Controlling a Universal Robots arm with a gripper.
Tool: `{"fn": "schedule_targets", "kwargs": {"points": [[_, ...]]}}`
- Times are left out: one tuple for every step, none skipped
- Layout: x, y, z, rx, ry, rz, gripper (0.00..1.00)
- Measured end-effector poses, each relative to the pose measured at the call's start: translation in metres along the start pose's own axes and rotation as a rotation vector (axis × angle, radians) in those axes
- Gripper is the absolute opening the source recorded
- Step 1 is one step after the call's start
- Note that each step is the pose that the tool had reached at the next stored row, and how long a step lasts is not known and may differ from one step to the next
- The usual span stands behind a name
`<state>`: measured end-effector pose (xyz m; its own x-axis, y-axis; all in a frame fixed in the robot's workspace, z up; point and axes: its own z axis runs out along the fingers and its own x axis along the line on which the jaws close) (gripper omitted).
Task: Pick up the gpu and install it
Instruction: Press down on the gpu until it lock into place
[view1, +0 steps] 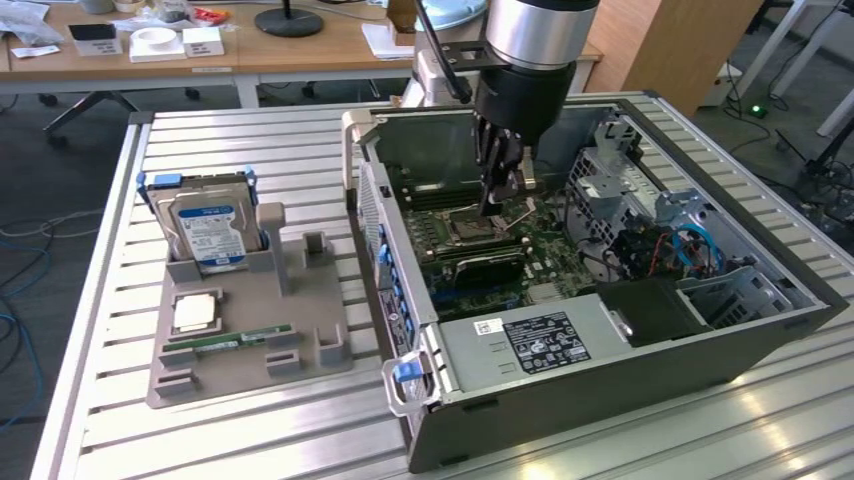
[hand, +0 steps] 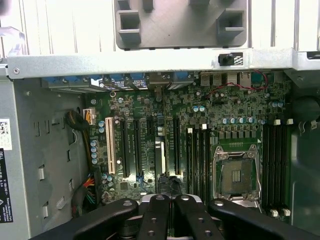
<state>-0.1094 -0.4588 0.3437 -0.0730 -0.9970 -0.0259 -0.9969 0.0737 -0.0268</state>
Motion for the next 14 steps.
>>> {"fn": "schedule_targets", "kwargs": {"points": [[0.0, 0.0, 0.0, 0.0, 0.0, 0.0, 0.11], [0.0, 0.0, 0.0, 0.0001, 0.0, 0.0, 0.11], [0.0, 0.0, 0.0, 0.0, 0.0, 0.0, 0.11], [0.0, 0.0, 0.0, 0.0, 0.0, 0.0, 0.11], [0.0, 0.0, 0.0, 0.0, 0.0, 0.0, 0.11], [0.0, 0.0, 0.0, 0.0001, 0.0, 0.0, 0.11], [0.0, 0.0, 0.0, 0.0, 0.0, 0.0, 0.11], [0.0, 0.0, 0.0, 0.0, 0.0, 0.0, 0.11], [0.0, 0.0, 0.0, 0.0, 0.0, 0.0, 0.11], [0.0, 0.0, 0.0, 0.0, 0.0, 0.0, 0.11], [0.0, 0.0, 0.0002, -0.0001, 0.0, 0.0, 0.11], [0.0, 0.0, 0.0008, 0.0, 0.0, 0.0, 0.11], [0.0001, 0.0001, 0.0019, 0.0, 0.0001, 0.0, 0.11], [0.0001, 0.0001, 0.0034, 0.0, 0.0001, 0.0, 0.11]]}}
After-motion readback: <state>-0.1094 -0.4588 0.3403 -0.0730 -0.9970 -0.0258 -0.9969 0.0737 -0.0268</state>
